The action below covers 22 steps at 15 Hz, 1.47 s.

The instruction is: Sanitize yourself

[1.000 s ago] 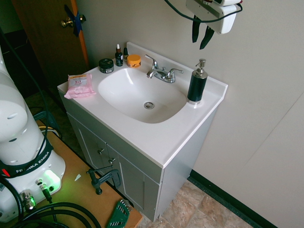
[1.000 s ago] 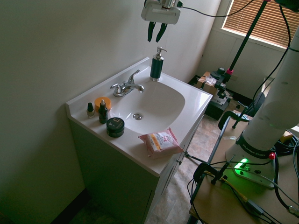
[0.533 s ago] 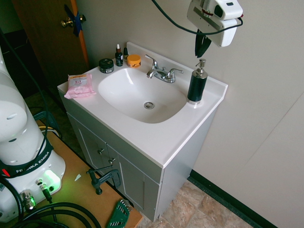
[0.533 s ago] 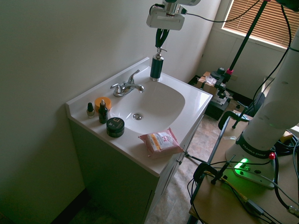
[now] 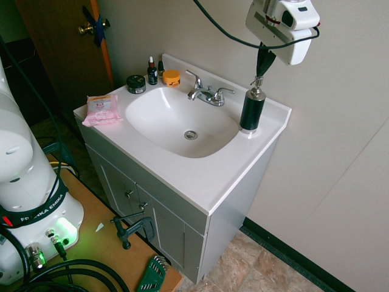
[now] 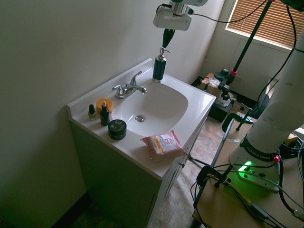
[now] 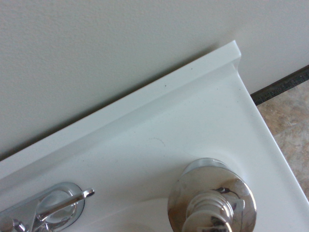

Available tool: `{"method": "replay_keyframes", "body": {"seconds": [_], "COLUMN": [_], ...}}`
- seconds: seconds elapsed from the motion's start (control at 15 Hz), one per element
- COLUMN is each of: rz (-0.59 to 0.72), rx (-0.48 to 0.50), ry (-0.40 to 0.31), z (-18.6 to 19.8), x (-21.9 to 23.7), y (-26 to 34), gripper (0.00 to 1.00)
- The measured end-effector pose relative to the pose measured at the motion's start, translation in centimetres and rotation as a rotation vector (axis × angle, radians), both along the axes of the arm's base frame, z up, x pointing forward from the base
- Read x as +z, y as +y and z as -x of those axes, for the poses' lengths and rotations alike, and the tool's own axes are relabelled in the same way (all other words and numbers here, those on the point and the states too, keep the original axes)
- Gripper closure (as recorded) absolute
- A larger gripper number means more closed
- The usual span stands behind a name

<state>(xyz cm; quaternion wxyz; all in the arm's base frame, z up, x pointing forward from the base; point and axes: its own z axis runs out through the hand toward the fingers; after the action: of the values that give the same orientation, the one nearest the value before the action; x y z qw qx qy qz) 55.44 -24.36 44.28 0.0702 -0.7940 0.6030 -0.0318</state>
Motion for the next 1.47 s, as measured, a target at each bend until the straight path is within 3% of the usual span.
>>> {"method": "replay_keyframes", "body": {"seconds": [0.67, 0.87, 0.93, 1.13, 1.47], "rz": [-0.005, -0.001, -0.002, -0.005, 0.063], "rx": [0.003, 0.035, 0.059, 0.148, 0.281], "ry": [0.004, -0.025, -0.035, -0.028, 0.024], "z": [-0.7, -0.9, -1.0, -0.2, 2.8], "x": [-1.8, -0.7, 0.0, 0.2, -3.5], "y": [0.2, 1.1, 1.9, 6.3, 11.7], "gripper": [1.00, 1.00, 0.00, 0.00, 0.00]}}
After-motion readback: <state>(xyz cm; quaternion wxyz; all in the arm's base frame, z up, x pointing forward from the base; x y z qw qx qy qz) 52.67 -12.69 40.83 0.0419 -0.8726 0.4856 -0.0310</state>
